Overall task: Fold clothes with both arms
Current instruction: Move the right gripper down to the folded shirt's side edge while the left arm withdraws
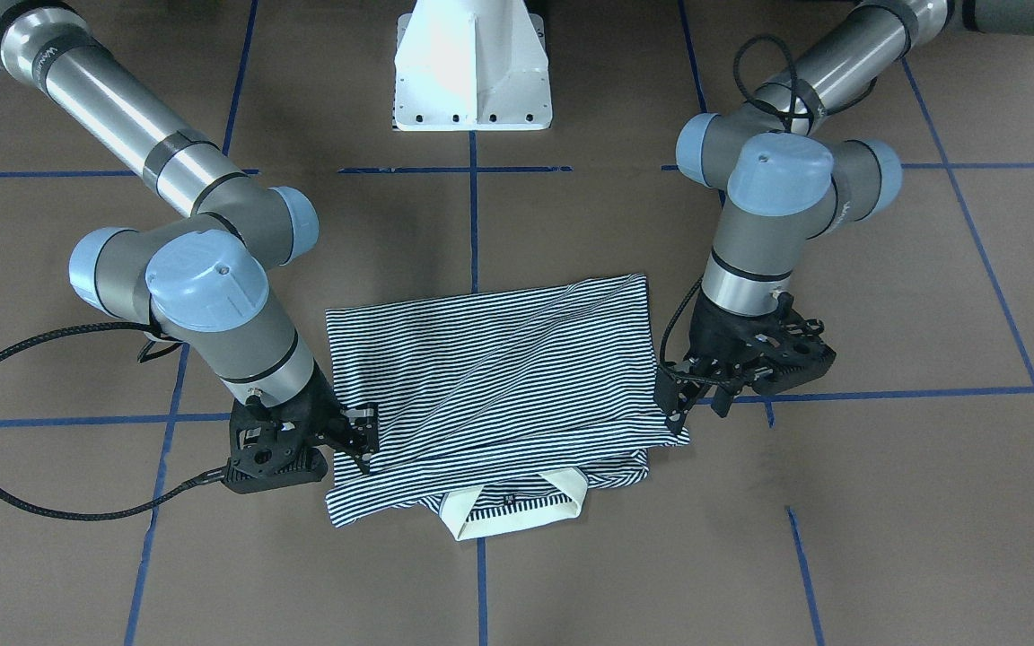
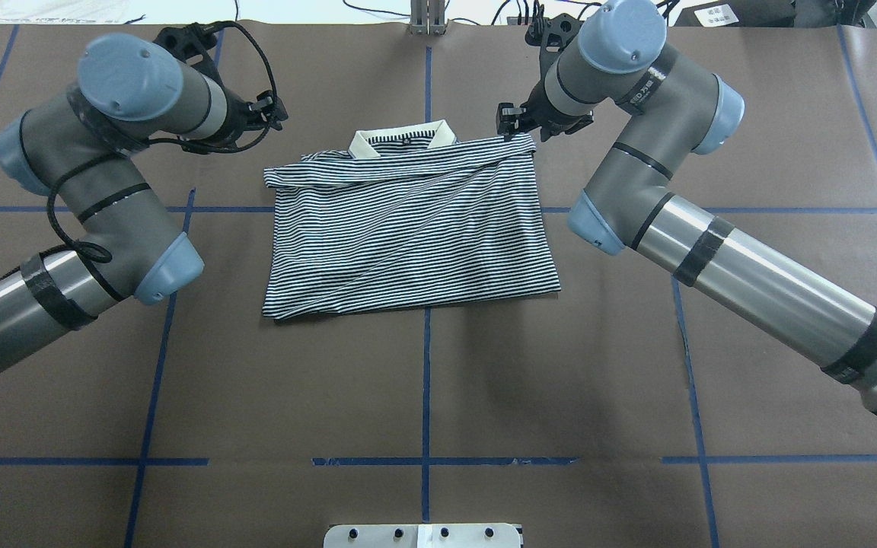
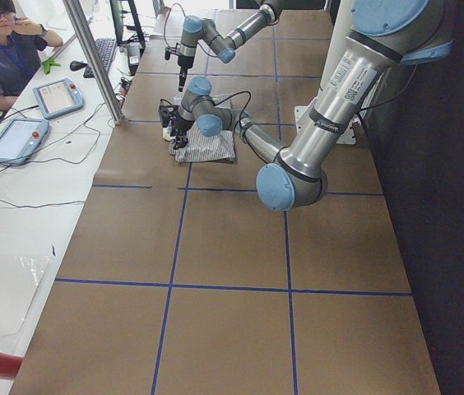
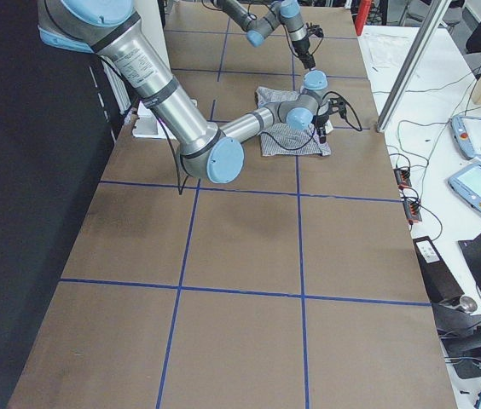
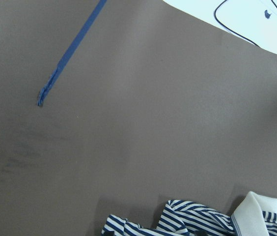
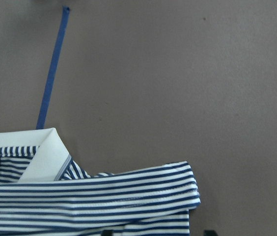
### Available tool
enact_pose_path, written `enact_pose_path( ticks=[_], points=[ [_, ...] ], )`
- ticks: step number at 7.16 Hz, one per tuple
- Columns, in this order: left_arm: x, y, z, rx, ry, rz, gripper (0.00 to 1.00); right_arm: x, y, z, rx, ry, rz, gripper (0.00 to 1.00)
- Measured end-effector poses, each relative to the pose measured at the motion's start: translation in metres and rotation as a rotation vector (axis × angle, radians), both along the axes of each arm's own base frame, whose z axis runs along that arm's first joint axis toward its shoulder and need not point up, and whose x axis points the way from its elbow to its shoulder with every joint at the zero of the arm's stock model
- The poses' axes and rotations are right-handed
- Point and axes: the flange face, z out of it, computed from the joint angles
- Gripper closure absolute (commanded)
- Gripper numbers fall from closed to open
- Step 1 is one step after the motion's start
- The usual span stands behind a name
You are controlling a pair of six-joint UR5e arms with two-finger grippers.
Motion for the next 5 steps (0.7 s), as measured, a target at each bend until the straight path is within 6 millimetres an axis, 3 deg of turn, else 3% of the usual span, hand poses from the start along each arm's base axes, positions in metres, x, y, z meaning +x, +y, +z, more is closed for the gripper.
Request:
enact_pose_path(
  ticks=[2, 5],
  points=[
    [-0.027, -0.002, -0.014, 0.014, -0.005, 0.026, 0.00, 0.009, 0.051, 0.027, -0.083, -0.046, -0.022, 0.00],
    [-0.045, 0.017, -0.049, 0.022, 0.009, 0.027, 0.00, -0.001, 0.123, 0.051, -0.207, -0.083, -0.022, 0.01]
  ],
)
